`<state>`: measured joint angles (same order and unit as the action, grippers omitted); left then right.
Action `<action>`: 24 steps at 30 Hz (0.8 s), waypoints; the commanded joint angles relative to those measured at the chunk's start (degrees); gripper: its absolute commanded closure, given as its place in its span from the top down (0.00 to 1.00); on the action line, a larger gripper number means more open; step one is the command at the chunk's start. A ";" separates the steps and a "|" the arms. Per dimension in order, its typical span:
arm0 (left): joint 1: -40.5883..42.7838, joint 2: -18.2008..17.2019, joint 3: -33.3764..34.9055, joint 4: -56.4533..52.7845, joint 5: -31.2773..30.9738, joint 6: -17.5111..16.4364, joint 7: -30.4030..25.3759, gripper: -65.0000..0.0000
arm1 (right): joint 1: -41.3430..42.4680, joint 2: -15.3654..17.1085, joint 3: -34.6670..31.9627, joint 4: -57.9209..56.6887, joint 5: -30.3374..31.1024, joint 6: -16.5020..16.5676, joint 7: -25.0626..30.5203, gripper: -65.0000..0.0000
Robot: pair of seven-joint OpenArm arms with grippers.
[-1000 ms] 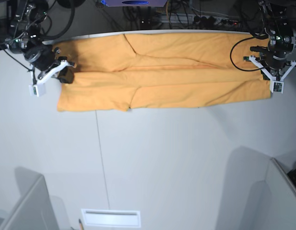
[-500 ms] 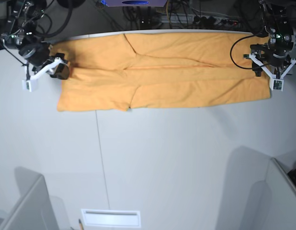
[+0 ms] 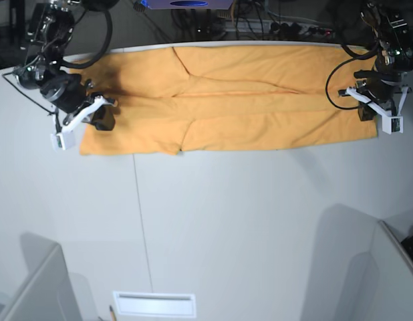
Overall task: Fold the T-shirt properly
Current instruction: 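Lower the folded hem onto the shirt near the collar edge, then open both grippers and lift them away from the folded shirt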
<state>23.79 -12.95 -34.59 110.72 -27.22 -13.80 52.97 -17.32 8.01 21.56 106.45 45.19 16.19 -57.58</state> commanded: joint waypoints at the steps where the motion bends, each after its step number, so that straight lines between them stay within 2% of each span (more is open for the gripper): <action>1: -0.27 -0.10 -0.53 -0.69 2.30 0.22 -0.44 0.00 | 0.13 0.65 0.20 -0.92 0.66 0.12 0.83 0.00; 5: -0.71 0.42 -0.18 -4.04 8.19 -0.13 -0.53 0.00 | -1.45 2.23 -0.07 -6.72 0.66 0.12 2.07 0.00; 8: -0.80 0.07 -0.27 -5.88 8.54 -0.13 -0.62 0.00 | -3.56 3.29 -0.42 -10.06 0.66 0.12 6.64 0.00; 13: -0.80 -0.10 -0.18 -6.85 8.72 -0.13 -0.62 0.00 | -4.08 5.13 -1.74 -14.10 0.66 0.12 9.01 0.00; 20: -0.63 0.33 -0.62 -3.77 8.72 0.13 -0.53 0.00 | -6.37 5.04 -1.83 1.11 0.83 0.12 5.23 0.00; 24: -2.21 0.33 -0.36 -7.38 8.72 0.22 -0.62 0.00 | -3.03 3.99 -1.91 0.58 0.57 0.12 1.54 0.00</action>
<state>22.20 -11.81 -34.81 102.32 -18.17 -13.50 53.43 -20.40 11.18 19.46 106.19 45.04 16.08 -56.86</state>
